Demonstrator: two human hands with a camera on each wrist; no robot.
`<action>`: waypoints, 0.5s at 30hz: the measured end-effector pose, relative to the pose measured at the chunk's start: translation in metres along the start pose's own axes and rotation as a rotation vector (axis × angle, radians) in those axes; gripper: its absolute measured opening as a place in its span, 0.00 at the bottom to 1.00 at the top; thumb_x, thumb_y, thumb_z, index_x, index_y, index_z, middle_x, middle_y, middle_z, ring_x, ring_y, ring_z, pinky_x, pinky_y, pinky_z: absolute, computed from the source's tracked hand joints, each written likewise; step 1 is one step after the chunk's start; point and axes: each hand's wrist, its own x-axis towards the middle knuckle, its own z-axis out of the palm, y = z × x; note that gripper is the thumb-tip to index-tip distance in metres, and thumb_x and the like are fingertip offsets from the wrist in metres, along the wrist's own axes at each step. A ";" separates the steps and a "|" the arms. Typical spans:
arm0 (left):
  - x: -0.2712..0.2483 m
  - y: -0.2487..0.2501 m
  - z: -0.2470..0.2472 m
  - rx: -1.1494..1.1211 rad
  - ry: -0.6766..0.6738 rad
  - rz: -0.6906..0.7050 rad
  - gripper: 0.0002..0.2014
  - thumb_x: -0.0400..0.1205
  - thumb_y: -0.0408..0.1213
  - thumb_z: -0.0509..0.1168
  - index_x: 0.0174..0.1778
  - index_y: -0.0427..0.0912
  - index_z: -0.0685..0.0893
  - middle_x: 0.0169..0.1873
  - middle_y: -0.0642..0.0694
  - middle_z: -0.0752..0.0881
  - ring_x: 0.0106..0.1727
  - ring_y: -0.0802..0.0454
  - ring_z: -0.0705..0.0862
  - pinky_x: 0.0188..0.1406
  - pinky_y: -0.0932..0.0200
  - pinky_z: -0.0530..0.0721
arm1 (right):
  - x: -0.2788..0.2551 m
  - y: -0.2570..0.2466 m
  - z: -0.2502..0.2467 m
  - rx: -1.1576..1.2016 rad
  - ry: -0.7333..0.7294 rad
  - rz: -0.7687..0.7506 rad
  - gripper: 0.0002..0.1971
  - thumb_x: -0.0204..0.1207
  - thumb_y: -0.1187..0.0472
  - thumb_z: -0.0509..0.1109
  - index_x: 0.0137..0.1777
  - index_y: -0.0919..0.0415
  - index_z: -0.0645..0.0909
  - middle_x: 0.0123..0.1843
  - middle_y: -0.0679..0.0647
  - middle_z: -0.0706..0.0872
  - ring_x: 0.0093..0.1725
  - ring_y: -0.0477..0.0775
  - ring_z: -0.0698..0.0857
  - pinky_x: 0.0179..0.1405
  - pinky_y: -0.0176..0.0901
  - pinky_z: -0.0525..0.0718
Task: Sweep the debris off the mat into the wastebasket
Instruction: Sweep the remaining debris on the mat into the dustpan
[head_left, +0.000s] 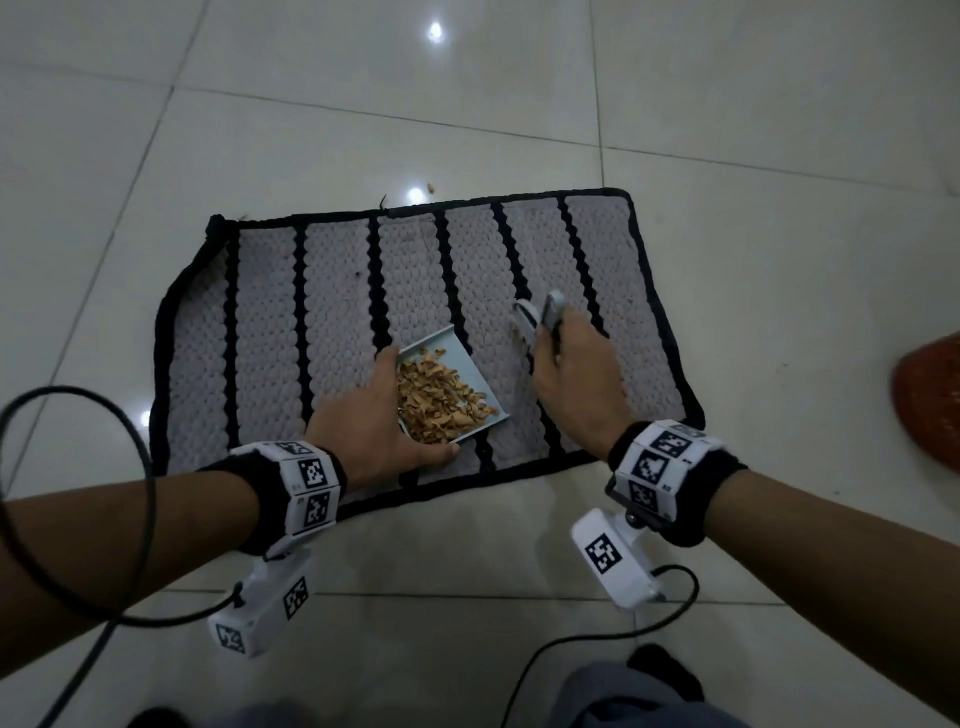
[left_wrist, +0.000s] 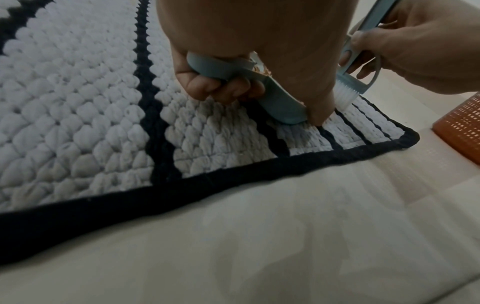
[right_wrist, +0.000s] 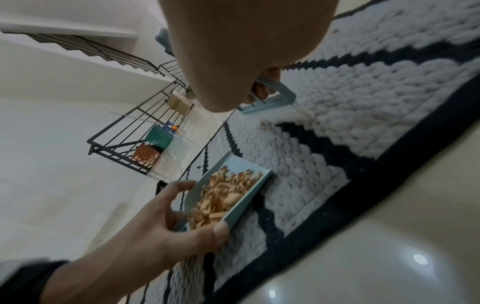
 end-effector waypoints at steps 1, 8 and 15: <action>0.000 0.001 0.000 0.003 0.005 -0.002 0.62 0.61 0.76 0.72 0.83 0.50 0.48 0.52 0.44 0.88 0.46 0.42 0.88 0.42 0.52 0.87 | -0.003 -0.005 0.002 0.018 -0.018 -0.021 0.09 0.86 0.60 0.60 0.42 0.53 0.70 0.30 0.35 0.67 0.27 0.34 0.70 0.26 0.23 0.65; 0.000 0.000 0.001 -0.004 0.000 0.008 0.63 0.61 0.76 0.71 0.83 0.50 0.47 0.53 0.44 0.88 0.46 0.42 0.88 0.45 0.51 0.88 | -0.036 -0.015 0.008 -0.002 -0.229 -0.164 0.07 0.86 0.63 0.60 0.54 0.62 0.80 0.42 0.47 0.78 0.39 0.43 0.72 0.37 0.30 0.68; 0.002 -0.004 0.003 -0.036 0.007 0.023 0.62 0.61 0.76 0.72 0.81 0.51 0.47 0.52 0.46 0.87 0.45 0.43 0.88 0.42 0.52 0.88 | -0.036 -0.018 -0.006 0.076 -0.128 -0.156 0.06 0.84 0.67 0.63 0.55 0.65 0.81 0.37 0.45 0.78 0.34 0.35 0.75 0.32 0.29 0.69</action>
